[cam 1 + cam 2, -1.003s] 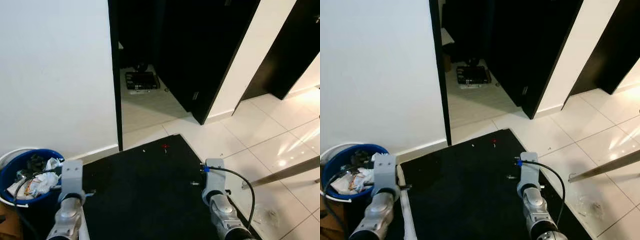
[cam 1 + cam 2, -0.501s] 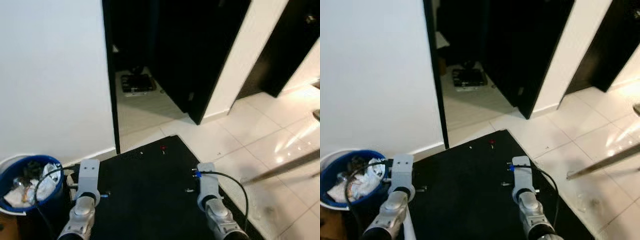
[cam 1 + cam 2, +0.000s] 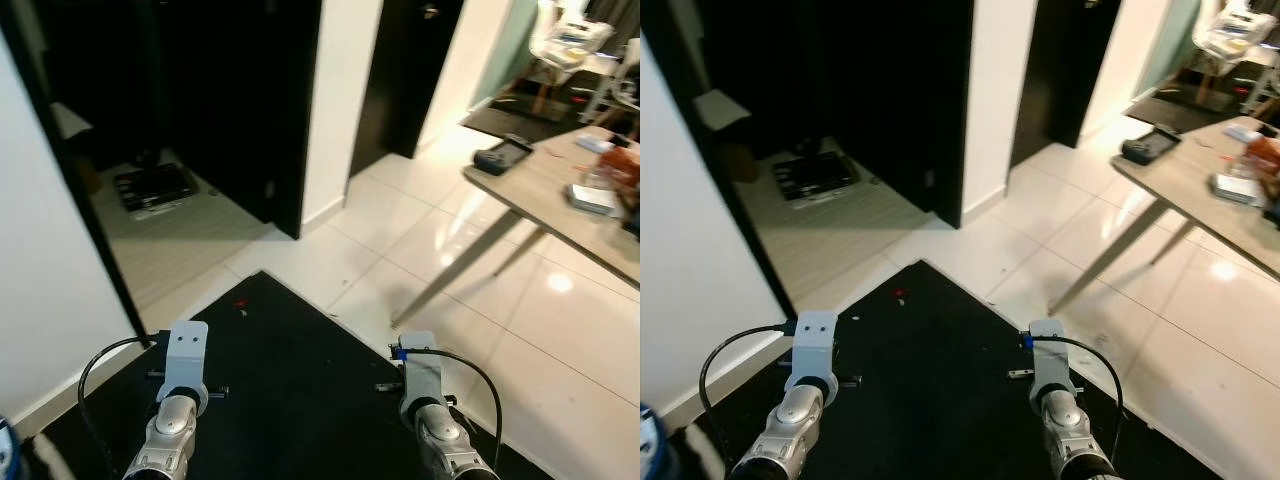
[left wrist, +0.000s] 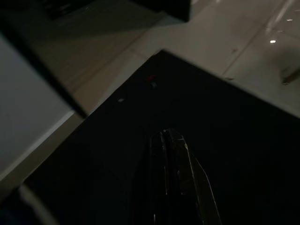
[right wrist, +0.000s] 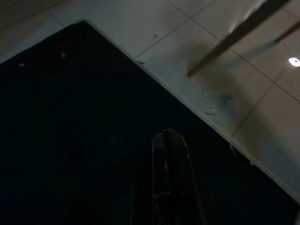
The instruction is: Picking trash to rubbish bin
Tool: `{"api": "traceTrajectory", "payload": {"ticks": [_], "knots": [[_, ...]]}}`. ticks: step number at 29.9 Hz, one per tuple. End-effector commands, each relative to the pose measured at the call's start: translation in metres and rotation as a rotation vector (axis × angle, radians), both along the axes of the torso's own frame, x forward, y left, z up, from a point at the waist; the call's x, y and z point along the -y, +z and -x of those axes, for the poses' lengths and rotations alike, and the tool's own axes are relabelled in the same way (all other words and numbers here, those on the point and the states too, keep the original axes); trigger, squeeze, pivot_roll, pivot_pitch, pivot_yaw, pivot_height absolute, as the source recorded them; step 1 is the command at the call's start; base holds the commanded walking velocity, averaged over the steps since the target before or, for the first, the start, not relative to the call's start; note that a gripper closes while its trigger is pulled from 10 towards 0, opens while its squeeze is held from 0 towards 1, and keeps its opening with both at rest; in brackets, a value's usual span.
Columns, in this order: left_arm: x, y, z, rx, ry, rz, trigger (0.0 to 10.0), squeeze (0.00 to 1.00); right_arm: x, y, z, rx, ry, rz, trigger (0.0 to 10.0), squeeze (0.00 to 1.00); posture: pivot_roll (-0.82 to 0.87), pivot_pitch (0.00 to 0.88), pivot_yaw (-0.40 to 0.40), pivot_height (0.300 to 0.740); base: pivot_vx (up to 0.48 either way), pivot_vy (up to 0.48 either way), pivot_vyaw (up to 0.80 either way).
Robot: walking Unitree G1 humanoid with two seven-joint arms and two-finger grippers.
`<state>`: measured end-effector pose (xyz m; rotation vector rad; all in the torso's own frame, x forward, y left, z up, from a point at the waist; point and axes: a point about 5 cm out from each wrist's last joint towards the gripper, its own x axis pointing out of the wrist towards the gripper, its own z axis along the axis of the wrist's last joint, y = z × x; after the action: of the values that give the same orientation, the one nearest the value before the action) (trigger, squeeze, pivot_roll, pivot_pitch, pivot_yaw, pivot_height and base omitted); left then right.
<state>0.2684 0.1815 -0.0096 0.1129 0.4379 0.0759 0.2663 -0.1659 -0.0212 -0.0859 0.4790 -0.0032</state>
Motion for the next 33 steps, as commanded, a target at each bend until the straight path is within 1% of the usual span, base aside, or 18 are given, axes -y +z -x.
{"api": "traceTrajectory", "payload": {"ticks": [1,3,4,6,13,18,26,33], "knots": [[0.0038,0.0006,0.0003,0.009,-0.005,0.026,10.0,0.0,0.0019,-0.0013,0.0015,-0.011,-0.014,-0.006,10.0,0.0,0.01,0.0,-0.054,0.74,0.0,0.0,-0.8],[0.0045,0.0011,0.001,0.02,-0.014,0.02,10.0,0.0,0.0025,-0.0015,0.0018,-0.012,-0.015,-0.006,10.0,0.0,0.01,0.0,-0.055,0.74,0.0,0.0,-0.8],[0.0042,-0.0001,0.0018,0.011,-0.018,-0.001,10.0,0.0,0.0028,-0.0016,0.0019,-0.013,-0.016,-0.006,10.0,0.0,0.01,0.0,-0.055,0.74,0.0,0.0,-0.8],[0.0036,-0.0013,0.0026,0.005,-0.013,-0.013,10.0,0.0,0.0029,-0.0016,0.0019,-0.014,-0.015,-0.005,10.0,0.0,0.01,0.0,-0.058,0.74,0.0,0.0,-0.8],[0.0022,0.0006,0.002,0.021,-0.001,0.0,10.0,0.0,0.0031,-0.0013,0.0016,-0.014,-0.01,-0.005,10.0,0.0,0.01,0.0,-0.06,0.74,0.0,0.0,-0.8],[-0.0016,0.0025,0.001,0.029,0.018,0.001,10.0,0.0,0.0015,-0.0009,0.0008,-0.013,-0.005,-0.007,10.0,0.0,0.01,0.0,-0.061,0.74,0.0,0.0,-0.8],[-0.0015,0.0046,-0.0007,0.042,0.025,0.009,10.0,0.0,0.0006,-0.0005,0.0,-0.014,-0.003,-0.011,10.0,0.0,0.02,0.0,-0.063,0.74,0.0,0.0,-0.8],[-0.001,0.0037,-0.0005,0.034,0.028,0.011,10.0,0.0,0.0006,-0.0005,-0.0001,-0.015,-0.007,-0.013,10.0,0.0,0.02,0.0,-0.063,0.74,0.0,0.0,-0.8]]}}
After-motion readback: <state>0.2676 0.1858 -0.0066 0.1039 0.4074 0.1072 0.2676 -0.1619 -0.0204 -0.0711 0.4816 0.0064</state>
